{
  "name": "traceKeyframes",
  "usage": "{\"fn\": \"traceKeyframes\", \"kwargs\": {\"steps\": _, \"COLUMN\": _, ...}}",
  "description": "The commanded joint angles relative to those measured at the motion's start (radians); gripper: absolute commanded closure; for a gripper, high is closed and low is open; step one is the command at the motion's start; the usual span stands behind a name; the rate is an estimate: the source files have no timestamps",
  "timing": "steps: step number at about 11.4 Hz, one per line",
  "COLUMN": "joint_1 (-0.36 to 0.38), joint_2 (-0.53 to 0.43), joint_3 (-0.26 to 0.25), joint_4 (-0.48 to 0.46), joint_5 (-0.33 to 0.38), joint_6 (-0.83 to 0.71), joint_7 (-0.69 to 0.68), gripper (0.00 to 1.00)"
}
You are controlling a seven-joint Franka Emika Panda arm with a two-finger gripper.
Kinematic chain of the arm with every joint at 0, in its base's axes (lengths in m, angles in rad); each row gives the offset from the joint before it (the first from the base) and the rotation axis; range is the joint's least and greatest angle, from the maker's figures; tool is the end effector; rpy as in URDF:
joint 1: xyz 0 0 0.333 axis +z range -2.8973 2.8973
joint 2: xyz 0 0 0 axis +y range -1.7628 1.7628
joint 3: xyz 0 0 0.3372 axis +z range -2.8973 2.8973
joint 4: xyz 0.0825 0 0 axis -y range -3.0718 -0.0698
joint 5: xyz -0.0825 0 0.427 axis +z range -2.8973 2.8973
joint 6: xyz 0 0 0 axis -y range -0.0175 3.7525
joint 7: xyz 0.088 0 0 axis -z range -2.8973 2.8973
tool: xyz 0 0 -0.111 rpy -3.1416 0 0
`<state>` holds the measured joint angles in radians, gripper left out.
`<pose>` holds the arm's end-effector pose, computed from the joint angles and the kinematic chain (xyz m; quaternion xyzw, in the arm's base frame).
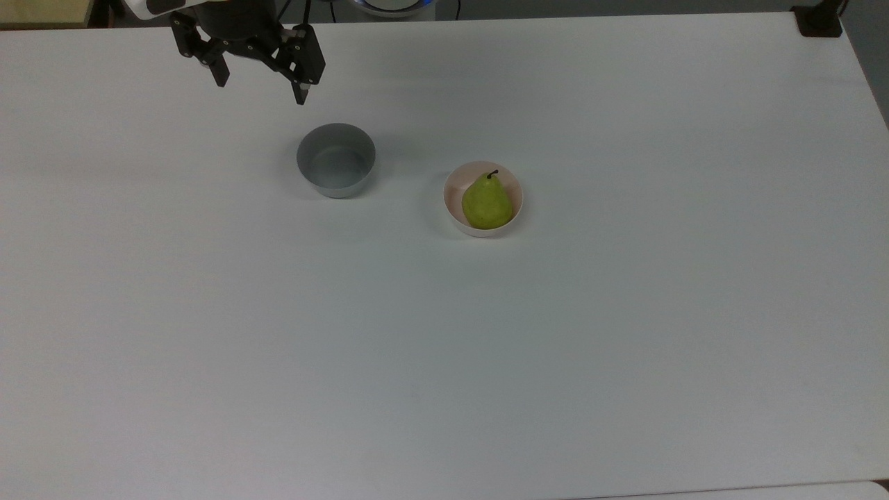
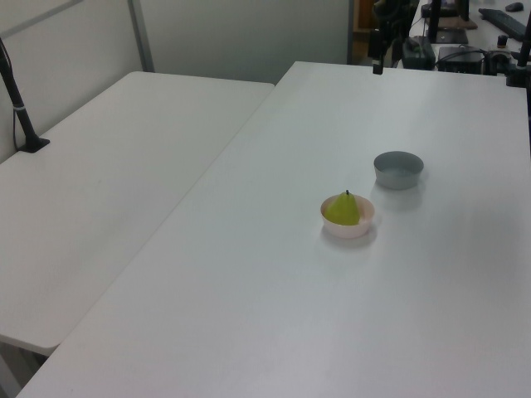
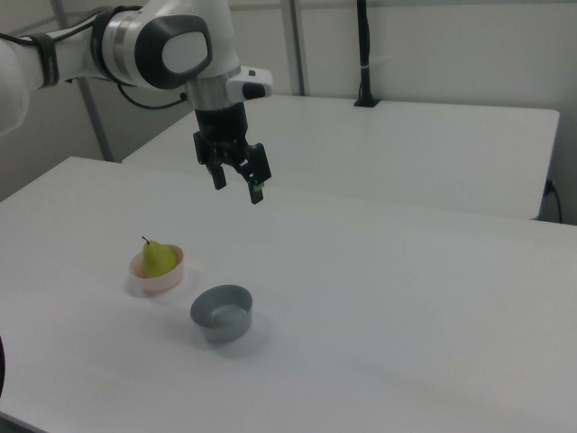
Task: Pick up a pear from the bowl
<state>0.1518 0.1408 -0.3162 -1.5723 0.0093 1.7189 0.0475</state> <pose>0.6438 -0.0935 0.5701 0.9943 -0.1048 0.0054 0.0176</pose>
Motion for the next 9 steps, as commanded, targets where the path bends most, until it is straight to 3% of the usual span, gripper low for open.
{"fn": "traceKeyframes", "kwargs": {"steps": 1, "joint_1": 0.015, "joint_2": -0.023, "joint_3": -0.012, "joint_4": -0.018, "joint_5": -0.005, "joint_6": -0.018, "joint_7": 0.000, "gripper": 0.00}}
{"fn": "traceKeyframes", "kwargs": {"steps": 9, "joint_1": 0.029, "joint_2": -0.014, "joint_3": -0.012, "joint_4": 0.009, "joint_5": -0.005, "joint_6": -0.021, "joint_7": -0.008, "gripper": 0.00}}
